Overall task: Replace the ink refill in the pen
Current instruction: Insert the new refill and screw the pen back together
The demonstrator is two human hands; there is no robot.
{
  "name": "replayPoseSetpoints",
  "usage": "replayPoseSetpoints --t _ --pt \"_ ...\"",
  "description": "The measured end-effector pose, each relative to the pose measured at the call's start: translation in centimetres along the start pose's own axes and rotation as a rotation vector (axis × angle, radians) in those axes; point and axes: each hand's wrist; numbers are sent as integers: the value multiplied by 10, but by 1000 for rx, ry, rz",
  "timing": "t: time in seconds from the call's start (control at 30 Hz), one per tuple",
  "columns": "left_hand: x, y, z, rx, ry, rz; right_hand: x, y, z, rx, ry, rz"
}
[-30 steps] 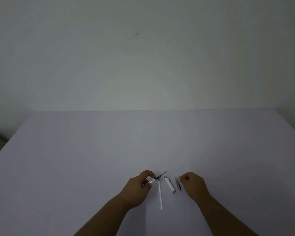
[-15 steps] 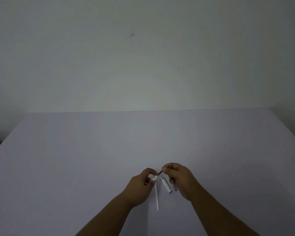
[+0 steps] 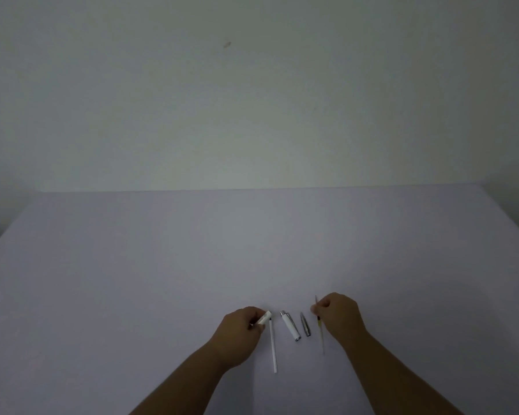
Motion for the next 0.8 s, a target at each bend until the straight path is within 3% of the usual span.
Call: replayPoseSetpoints --t 0.63,0.8 --pt "-1 -5 -2 22 43 -85 -5 8 3 76 81 -59" --pt "-4 -9 0 14 19 -131 -22 10 27 141 -21 -96"
Point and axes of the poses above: each hand's wrist, its own x-axis towards the middle knuckle, its own y-axis out of the palm, z = x × y, and after that the axes turned 6 degrees about -z, right-handed
